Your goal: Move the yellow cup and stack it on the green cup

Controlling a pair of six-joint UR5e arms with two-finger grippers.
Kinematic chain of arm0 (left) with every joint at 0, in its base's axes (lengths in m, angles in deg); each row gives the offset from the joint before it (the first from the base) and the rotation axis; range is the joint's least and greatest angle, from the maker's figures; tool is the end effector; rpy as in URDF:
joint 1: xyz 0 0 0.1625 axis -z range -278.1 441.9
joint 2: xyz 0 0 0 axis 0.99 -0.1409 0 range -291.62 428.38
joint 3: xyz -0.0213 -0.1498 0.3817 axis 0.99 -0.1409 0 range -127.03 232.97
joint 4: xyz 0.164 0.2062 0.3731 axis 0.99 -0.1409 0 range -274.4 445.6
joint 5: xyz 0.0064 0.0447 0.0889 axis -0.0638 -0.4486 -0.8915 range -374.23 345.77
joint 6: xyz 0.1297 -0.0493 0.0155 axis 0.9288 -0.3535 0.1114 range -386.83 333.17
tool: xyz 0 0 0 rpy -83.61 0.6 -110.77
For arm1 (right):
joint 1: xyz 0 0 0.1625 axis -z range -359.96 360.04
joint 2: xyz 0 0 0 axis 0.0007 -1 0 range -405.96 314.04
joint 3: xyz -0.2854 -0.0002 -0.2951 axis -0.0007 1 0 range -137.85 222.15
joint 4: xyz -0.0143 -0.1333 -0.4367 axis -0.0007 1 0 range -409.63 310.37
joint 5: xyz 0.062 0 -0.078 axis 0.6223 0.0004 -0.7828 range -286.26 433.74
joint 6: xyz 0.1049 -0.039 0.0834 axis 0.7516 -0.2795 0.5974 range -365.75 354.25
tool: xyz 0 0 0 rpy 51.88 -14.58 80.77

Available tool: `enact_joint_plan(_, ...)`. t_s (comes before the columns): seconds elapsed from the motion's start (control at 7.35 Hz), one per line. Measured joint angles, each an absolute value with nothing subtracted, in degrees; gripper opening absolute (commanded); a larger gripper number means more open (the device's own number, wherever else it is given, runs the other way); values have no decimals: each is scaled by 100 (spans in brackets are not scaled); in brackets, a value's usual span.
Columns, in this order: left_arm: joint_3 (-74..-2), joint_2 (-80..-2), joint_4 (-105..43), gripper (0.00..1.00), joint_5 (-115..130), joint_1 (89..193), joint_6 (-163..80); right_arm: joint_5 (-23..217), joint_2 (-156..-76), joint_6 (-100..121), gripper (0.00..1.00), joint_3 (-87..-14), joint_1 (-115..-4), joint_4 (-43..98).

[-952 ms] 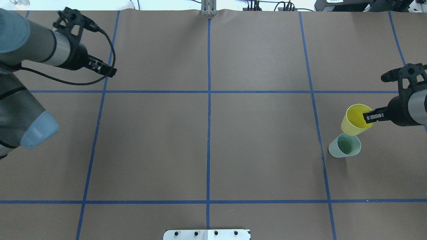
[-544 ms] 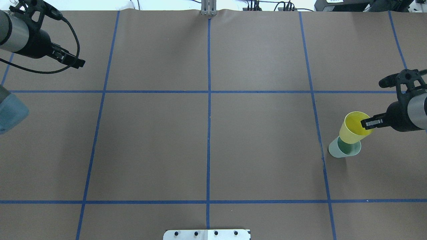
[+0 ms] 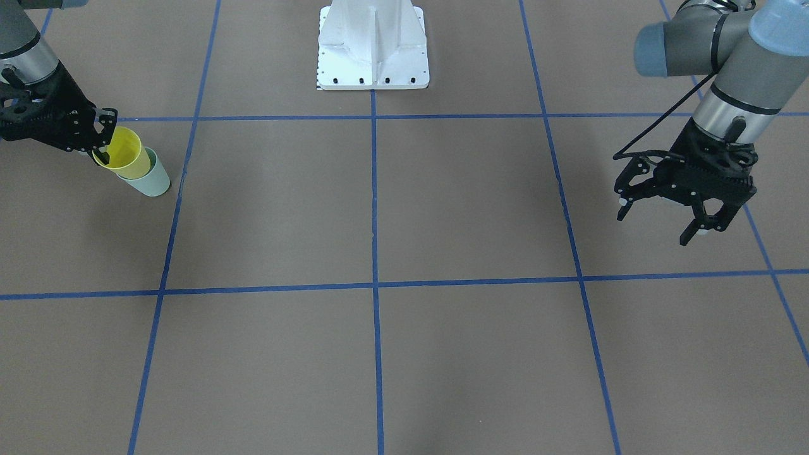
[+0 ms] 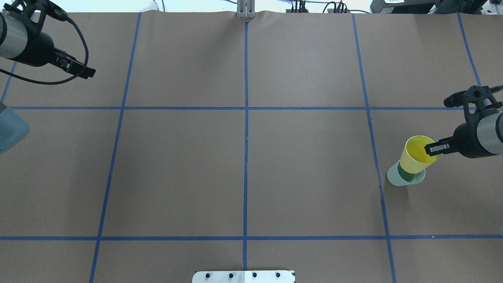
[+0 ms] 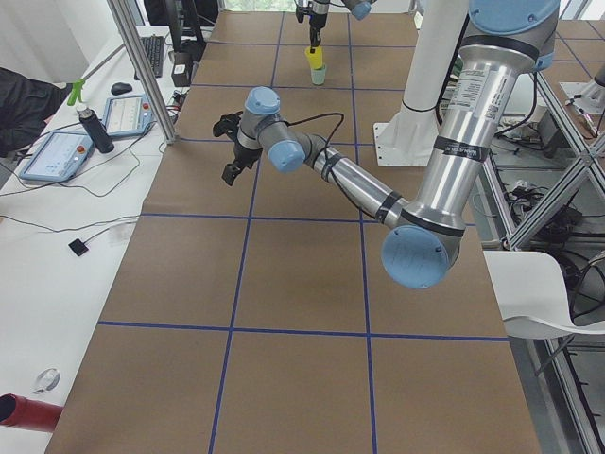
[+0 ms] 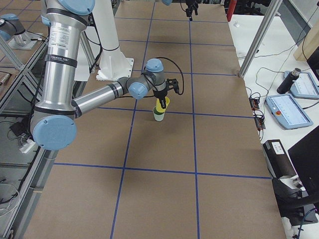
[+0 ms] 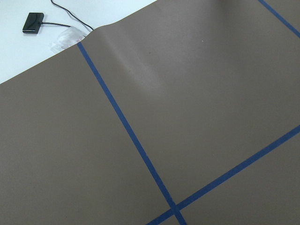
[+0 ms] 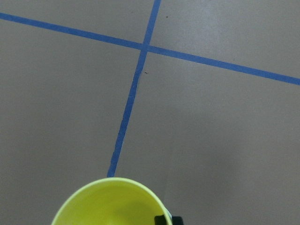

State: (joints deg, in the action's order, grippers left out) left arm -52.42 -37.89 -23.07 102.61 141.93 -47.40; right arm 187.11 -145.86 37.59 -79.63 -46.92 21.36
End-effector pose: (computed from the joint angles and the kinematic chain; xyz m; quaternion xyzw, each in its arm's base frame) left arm 0.2619 -0.5952 0.3302 0.2843 0.3665 0.1705 0.8694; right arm -0.2802 -0.4143 0.4357 0.1195 -0.3725 -0.0684 0.9177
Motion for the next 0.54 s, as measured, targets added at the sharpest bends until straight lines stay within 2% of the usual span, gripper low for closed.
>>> enact_joint_plan(0.41,-5222,-3788,-2304,100,10258,14221,-4740,18754,-14589,3758,0,-7939,-4629,2139)
enact_joint_plan(0.54,-5206,-3788,-2303,100,10258,14235,-4740,18760,-14584,3758,50,-7937,-4610,2139)
